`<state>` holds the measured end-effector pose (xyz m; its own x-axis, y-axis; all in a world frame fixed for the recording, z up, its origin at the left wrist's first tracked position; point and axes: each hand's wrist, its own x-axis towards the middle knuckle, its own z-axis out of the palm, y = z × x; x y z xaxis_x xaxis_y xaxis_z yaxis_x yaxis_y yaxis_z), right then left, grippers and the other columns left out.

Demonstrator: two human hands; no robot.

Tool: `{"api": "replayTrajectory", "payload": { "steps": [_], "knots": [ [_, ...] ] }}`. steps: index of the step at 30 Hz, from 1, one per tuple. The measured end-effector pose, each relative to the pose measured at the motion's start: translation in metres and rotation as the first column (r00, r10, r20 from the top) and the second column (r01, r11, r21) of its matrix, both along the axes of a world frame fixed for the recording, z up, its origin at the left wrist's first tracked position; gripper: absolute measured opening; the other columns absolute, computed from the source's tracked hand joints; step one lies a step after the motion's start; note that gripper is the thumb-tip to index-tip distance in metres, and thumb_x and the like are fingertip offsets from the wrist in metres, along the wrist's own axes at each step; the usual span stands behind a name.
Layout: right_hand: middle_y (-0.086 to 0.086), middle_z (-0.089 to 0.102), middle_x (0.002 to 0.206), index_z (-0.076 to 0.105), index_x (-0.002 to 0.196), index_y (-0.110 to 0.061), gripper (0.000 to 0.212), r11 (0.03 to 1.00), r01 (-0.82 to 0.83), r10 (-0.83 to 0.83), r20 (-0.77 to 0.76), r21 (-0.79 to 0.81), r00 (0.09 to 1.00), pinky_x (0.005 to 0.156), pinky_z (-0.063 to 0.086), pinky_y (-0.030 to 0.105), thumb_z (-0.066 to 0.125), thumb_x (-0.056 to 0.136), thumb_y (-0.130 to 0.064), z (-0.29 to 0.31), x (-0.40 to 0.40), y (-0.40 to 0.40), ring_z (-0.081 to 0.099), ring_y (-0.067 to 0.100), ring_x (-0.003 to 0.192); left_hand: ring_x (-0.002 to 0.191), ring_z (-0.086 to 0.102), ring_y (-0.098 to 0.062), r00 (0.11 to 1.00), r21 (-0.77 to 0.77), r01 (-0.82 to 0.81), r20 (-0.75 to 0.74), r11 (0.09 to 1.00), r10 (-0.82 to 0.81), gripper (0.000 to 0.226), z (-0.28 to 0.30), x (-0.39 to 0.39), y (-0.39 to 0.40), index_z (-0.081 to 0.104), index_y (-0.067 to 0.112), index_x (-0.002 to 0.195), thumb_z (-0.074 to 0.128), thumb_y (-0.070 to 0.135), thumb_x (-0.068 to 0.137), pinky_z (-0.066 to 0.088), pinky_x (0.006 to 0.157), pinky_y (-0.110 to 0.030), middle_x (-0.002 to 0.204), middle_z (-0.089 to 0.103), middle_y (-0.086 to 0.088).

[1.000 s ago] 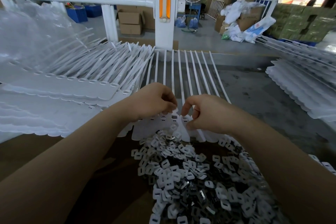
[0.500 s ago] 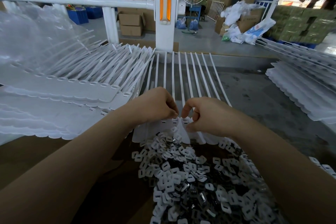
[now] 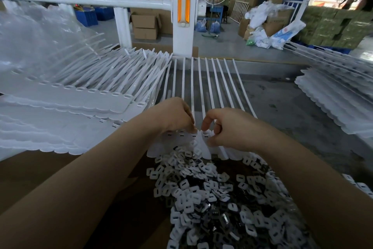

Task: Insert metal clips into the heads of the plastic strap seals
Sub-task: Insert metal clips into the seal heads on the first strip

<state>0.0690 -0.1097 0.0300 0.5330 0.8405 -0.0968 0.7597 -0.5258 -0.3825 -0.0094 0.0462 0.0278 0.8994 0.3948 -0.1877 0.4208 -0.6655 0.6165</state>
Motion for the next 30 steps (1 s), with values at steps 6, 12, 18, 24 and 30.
{"api": "replayTrajectory", "payload": {
  "steps": [6,12,18,24,30],
  "knots": [
    [-0.012,0.060,0.075,0.065,0.079,-0.033,0.017,0.997,-0.051,0.047,-0.069,-0.055,0.997,0.057,0.051,0.023,0.079,0.078,-0.023,0.014,0.007,-0.006,0.061,0.005,0.067,0.074,0.059,-0.007,1.000,-0.035,0.021,0.013,0.999,-0.020,0.013,-0.002,-0.001,0.004,0.070,0.023,0.079,0.082,0.028,0.076,0.040,0.059,-0.023,0.079,0.066,0.006],
    [-0.013,0.064,0.071,0.068,0.078,-0.031,0.016,0.970,-0.172,0.135,-0.210,-0.171,0.968,0.052,0.047,0.013,0.082,0.075,-0.025,0.026,0.007,-0.015,0.058,-0.004,0.057,0.059,0.056,-0.002,0.999,-0.008,0.039,0.031,0.999,-0.039,0.015,-0.005,-0.003,0.008,0.071,0.024,0.078,0.082,0.034,0.076,0.038,0.051,-0.018,0.065,0.062,0.011],
    [-0.012,0.065,0.079,0.066,0.082,-0.033,0.018,0.944,-0.213,0.200,-0.076,-0.253,0.977,0.058,0.050,0.019,0.082,0.075,-0.030,0.022,-0.007,-0.008,0.061,0.003,0.068,0.055,0.053,0.001,0.997,0.015,0.047,0.059,0.999,-0.048,0.015,-0.009,-0.006,0.010,0.070,0.026,0.075,0.081,0.037,0.075,0.037,0.051,-0.017,0.062,0.060,0.013],
    [-0.009,0.068,0.079,0.068,0.079,-0.031,0.012,0.955,-0.211,0.185,-0.134,-0.209,0.973,0.058,0.054,0.021,0.079,0.079,-0.027,0.021,-0.007,-0.008,0.063,0.004,0.065,0.075,0.067,-0.013,0.997,-0.034,0.055,0.061,0.998,-0.053,0.011,-0.009,-0.009,0.016,0.074,0.025,0.077,0.075,0.034,0.083,0.053,0.064,-0.028,0.077,0.072,0.004],
    [-0.001,0.071,0.076,0.069,0.082,-0.020,0.006,0.993,-0.116,0.108,-0.299,-0.009,0.948,0.055,0.051,0.017,0.074,0.083,-0.018,0.022,-0.001,-0.011,0.064,0.005,0.063,0.075,0.067,-0.007,0.986,-0.102,0.040,0.163,0.994,-0.023,0.009,-0.008,-0.010,0.017,0.073,0.030,0.081,0.069,0.033,0.089,0.053,0.068,-0.027,0.076,0.073,0.010]
  ]
}}
